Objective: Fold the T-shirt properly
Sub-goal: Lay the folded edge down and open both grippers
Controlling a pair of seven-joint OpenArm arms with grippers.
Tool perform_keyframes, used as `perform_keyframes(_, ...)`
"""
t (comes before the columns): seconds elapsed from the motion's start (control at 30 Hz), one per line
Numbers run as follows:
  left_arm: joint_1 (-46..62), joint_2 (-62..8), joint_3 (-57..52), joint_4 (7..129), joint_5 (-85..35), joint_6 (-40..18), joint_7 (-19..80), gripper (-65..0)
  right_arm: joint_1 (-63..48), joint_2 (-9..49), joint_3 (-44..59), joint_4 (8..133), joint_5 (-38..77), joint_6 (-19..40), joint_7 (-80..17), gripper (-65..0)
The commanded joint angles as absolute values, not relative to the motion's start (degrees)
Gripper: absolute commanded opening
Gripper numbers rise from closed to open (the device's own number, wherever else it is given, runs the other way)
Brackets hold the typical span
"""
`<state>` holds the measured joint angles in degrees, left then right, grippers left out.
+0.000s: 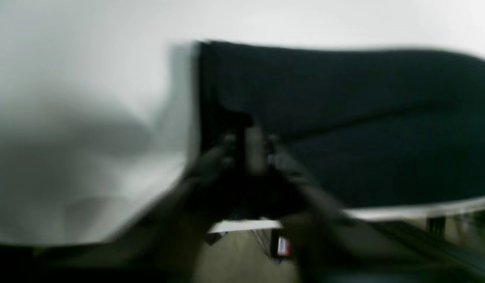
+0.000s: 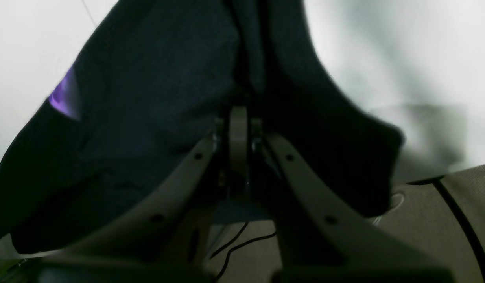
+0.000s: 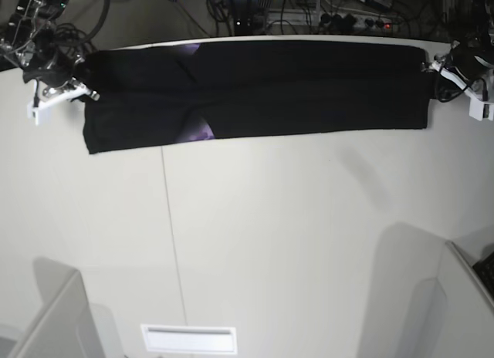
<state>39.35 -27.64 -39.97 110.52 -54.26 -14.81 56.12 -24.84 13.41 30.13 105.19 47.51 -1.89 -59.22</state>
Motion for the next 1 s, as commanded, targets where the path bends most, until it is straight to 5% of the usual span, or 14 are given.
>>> perform_keyframes(0.0,39.8,-28.2,-41.4,111.2,-54.9,-14.6,55.3,-45.7,-24.8,14.3,30.7,105.8,47.9,-1.5,-58.7,-65.0)
perform_keyframes(0.17,39.8,-26.2,-44.8,111.2,-54.9,-14.6,55.3,-8.9,-24.8,14.3,30.8,105.8,47.9,-1.5,-58.4,-39.2)
perform_keyframes(0.23,39.8,-25.7,-44.6,111.2,-54.9,-14.6,55.3,0.0,-24.8,14.3,30.8,106.0,47.9,-1.5,-58.2,-33.5)
perform_keyframes(0.63,39.3,-25.5,-44.5,111.4,-55.4,-14.7,55.3,0.0,-25.1,11.1,45.2,108.8,48.3,-1.3,-57.2,-33.2)
perform_keyframes(0.67,39.2,-25.1,-44.4,111.5,-55.5,-14.7,55.3,-4.9,-25.2,10.9,45.1,110.3,48.3,-0.3,-57.4,-33.6)
perform_keyframes(0.73,37.7,-23.5,-44.3,111.6,-57.5,-14.7,55.3,-24.7,-25.2,9.7,43.2,112.5,48.4,4.4,-57.1,-39.9)
perform_keyframes(0.83,36.3,-21.3,-44.0,111.3,-60.1,-14.7,55.3,-63.4,-24.8,9.6,39.8,113.2,48.1,15.1,-57.5,-62.6)
perform_keyframes(0.97,34.2,-18.9,-40.7,111.3,-54.8,-14.7,55.3,-65.0,-23.8,9.5,34.9,112.0,47.9,17.0,-57.5,-65.0)
